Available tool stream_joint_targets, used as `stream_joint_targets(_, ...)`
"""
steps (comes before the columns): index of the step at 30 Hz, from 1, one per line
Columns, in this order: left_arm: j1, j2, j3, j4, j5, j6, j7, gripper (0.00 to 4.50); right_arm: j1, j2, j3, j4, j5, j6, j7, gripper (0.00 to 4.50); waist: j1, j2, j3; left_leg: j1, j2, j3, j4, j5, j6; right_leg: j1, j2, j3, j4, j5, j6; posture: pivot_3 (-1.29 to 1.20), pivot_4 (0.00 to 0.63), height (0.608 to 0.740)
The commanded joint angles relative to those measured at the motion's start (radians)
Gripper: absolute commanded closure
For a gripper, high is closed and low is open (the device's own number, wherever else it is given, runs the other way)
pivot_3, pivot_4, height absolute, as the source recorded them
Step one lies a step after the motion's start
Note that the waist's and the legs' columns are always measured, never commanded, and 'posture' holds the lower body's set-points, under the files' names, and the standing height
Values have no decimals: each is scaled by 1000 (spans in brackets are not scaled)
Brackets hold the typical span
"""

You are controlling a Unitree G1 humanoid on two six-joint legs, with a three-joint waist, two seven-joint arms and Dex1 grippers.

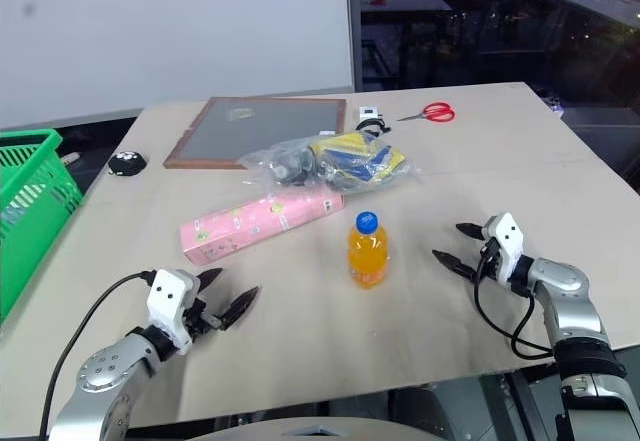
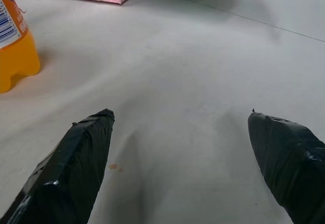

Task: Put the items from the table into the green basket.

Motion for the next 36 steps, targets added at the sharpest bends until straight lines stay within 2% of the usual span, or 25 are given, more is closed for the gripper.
stream_joint_targets(1,-4,9,11,-23,-11,-19,-13,19,5,-18,-28,-19,11,-16,10,0,0,0,0,0,0,0,0,0,0,0,0,0,0,0,0,55,0,740)
stream_joint_targets(17,17,1,10,-54,-12,-23,-20,19,-51,-29,-22,81,-28,-103,7,0,0,0,0,0,0,0,0,0,0,0,0,0,0,0,0,74,0,740)
stream_joint_targets(23,27,1,16,-76,-21,-28,-21,19,-112,-37,-7,150,-79,-194,-4,0,1,0,0,0,0,0,0,0,0,0,0,0,0,0,0,85,0,740)
stream_joint_targets(27,10,34,63,-135,-133,50,-61,19,-221,-40,25,224,-162,-326,-29,0,-2,0,1,0,0,1,0,0,0,0,0,1,0,0,0,101,0,740)
stream_joint_targets(32,-17,121,116,-206,-226,137,-113,19,-373,-18,82,319,-252,-451,-50,0,0,1,1,1,1,0,0,0,0,0,1,1,1,0,0,116,0,740)
stream_joint_targets(36,-34,196,222,-297,-432,222,-192,19,-536,1,146,477,-356,-530,-95,0,0,0,3,-1,1,1,0,0,0,-1,0,1,0,0,-1,130,0,740)
